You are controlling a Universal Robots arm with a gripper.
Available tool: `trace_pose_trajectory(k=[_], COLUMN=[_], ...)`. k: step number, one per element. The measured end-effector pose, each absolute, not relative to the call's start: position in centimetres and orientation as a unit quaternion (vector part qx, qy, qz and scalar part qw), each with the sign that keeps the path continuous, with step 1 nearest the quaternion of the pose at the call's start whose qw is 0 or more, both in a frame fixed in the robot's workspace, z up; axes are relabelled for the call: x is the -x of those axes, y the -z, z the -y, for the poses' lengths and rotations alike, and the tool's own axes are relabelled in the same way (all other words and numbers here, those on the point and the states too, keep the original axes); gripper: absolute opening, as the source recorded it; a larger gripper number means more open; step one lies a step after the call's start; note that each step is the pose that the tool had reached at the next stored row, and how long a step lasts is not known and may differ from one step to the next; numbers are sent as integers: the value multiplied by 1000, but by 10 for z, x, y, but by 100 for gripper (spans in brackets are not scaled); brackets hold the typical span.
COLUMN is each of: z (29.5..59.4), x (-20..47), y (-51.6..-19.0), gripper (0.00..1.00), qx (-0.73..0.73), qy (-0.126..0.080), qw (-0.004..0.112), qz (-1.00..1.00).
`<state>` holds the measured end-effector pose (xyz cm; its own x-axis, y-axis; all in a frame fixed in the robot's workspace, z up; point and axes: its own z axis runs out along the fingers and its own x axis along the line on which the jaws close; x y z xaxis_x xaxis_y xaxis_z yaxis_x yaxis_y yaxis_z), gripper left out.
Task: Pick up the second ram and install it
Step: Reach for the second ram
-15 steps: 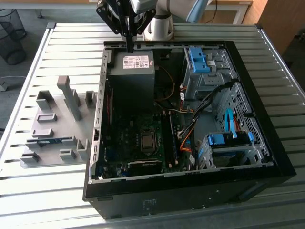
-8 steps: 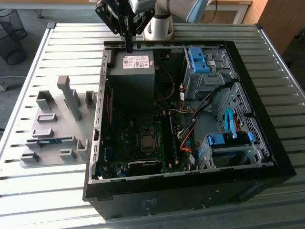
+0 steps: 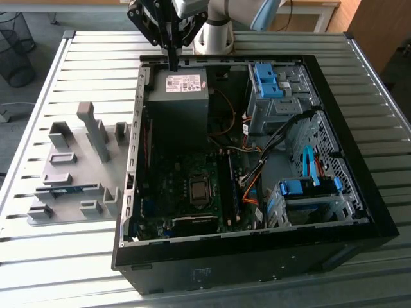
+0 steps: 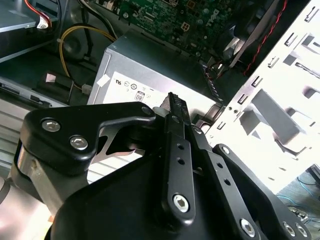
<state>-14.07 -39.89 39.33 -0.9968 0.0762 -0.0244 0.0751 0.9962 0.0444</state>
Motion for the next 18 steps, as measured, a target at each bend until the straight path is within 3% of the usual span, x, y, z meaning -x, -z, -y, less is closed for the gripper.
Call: trace_pose_trajectory(k=[18], z=[399], x=[145], y=[-393], gripper=[10], qx=[-38], qy=[-22], qw=[13], qz=[-999])
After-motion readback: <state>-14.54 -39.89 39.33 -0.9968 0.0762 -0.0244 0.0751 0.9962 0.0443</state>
